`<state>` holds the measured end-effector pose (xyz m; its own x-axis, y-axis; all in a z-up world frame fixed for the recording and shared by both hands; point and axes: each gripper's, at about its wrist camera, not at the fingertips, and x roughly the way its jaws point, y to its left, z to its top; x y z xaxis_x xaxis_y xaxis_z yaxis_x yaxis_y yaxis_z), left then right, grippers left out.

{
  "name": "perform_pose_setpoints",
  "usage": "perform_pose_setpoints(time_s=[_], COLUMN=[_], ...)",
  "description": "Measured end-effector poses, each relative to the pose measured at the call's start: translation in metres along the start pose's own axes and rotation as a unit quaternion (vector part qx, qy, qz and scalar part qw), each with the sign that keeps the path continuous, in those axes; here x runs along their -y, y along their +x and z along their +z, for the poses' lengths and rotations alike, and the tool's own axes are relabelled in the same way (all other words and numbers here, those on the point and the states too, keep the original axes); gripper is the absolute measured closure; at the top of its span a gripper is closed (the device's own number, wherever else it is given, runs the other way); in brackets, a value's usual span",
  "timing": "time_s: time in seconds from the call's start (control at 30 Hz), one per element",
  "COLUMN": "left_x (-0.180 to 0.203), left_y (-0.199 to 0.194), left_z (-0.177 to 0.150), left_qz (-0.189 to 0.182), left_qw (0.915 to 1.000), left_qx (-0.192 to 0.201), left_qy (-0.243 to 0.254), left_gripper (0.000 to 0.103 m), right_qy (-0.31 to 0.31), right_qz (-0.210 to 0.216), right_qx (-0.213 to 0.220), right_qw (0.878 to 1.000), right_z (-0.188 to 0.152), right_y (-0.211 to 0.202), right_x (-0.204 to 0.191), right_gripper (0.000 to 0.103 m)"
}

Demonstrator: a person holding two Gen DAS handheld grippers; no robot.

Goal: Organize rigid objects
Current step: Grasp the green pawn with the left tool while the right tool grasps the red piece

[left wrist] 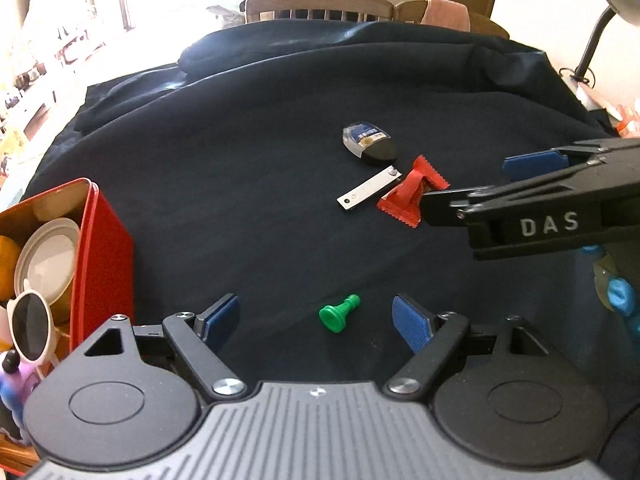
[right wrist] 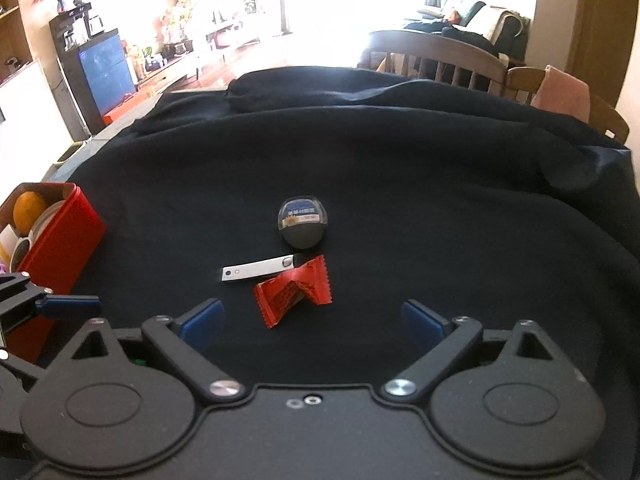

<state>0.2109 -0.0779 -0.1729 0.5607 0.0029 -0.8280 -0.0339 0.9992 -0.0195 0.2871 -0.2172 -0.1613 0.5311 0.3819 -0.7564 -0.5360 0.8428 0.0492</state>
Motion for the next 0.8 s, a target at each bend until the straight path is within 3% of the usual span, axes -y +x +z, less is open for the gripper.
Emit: perform_pose_setpoints(time_s=[0.23,0.33,0.4,0.63,0.8], left_x=[0.002,0.003,0.003,0.009,0.011], left_y=[0.004,0.007,0.008,0.006,0.004], left_z=[-0.002,-0.002,-0.002,-0.003,-0.003], left_qz=[-0.004,-0.009,-0.009,-0.005,-0.007], left_qw=[0.9999,0.9999,0.9999,0.9996,0.9995], left_qx=[0.0,-0.005,-0.007,0.0,0.0], left_qy=[0.011,0.009,0.008,0.027,0.03], left_gripper=[0.022,0.029,0.031,0.048,0.065], right_qy=[-0.004,-0.001,0.0,-0.007,-0.015], right_qz=[0.014,0.018,0.021,0.02,0.019], right_qx=[-0.009,-0.012,-0.015,-0.017,-0.013], right_qw=[1.0,1.0,1.0,1.0,1.0], right_z=[0.006,0.009,0.011,0.011,0.009], right_y=[0.019,0.025,0.03,0.037,0.035], right_x=[0.001,0.003,0.004,0.003,0.001], right_gripper=[0.016,0.017,0.026,0.038,0.058])
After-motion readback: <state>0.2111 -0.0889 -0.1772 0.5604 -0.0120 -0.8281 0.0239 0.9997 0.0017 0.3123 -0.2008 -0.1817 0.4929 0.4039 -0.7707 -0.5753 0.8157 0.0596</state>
